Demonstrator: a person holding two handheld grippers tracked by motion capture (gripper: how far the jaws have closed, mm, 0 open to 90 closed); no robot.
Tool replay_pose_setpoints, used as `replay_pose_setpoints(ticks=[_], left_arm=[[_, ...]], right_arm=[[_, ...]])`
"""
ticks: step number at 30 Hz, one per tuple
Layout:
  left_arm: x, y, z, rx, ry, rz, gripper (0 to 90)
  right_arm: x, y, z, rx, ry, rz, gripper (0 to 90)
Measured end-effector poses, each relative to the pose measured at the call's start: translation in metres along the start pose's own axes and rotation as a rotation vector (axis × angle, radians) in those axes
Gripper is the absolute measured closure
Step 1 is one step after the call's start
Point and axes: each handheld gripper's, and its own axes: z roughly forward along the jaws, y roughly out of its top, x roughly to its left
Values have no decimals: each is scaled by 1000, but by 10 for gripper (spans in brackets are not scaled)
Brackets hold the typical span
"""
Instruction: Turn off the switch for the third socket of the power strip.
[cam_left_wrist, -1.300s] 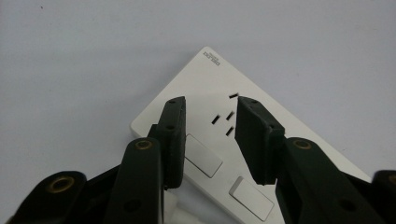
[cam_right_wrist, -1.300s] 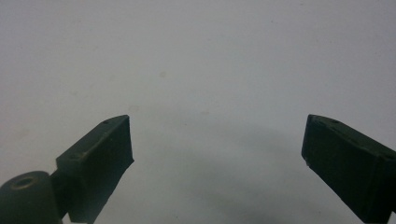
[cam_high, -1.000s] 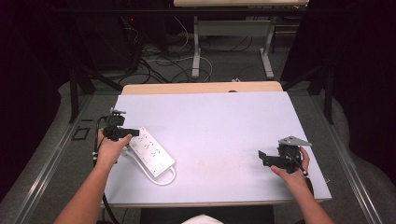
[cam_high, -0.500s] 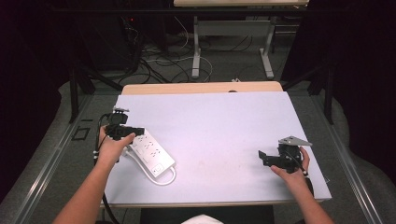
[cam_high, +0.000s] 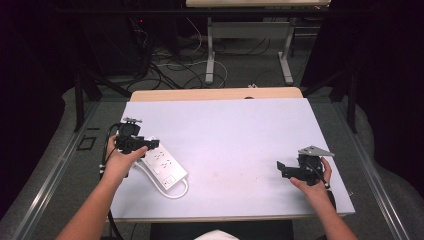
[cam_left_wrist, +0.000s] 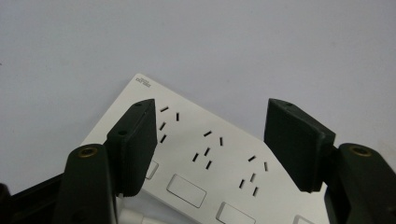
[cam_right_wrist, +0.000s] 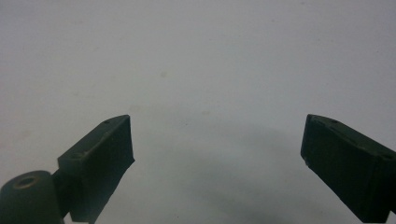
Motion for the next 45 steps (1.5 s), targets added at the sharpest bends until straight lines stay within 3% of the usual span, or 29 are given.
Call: replay_pose_setpoints(ticks=[11, 18, 28, 33, 35, 42, 45], left_arm=[[-9, -5, -4, -4, -18, 14, 338], [-13, -7, -5, 1, -23, -2, 234], [-14, -13, -9, -19, -15, -5, 3], [-16, -19, -11, -63, 15, 1, 1], [-16, -21, -12, -44, -9, 7, 1], [-18, -29, -15, -58, -7, 41, 1], [-16, -33, -18, -59, -12, 35, 1]], right_arm=[[0, 0, 0, 1, 2, -7, 86], [0, 0, 0, 0, 4, -6, 87], [1, 0, -1, -4, 4, -10, 87], [1, 0, -1, -5, 3, -9, 87], [1, 0, -1, -5, 3, -6, 87], [1, 1, -1, -8, 4, -4, 86], [2, 1, -2, -5, 6, 5, 86]])
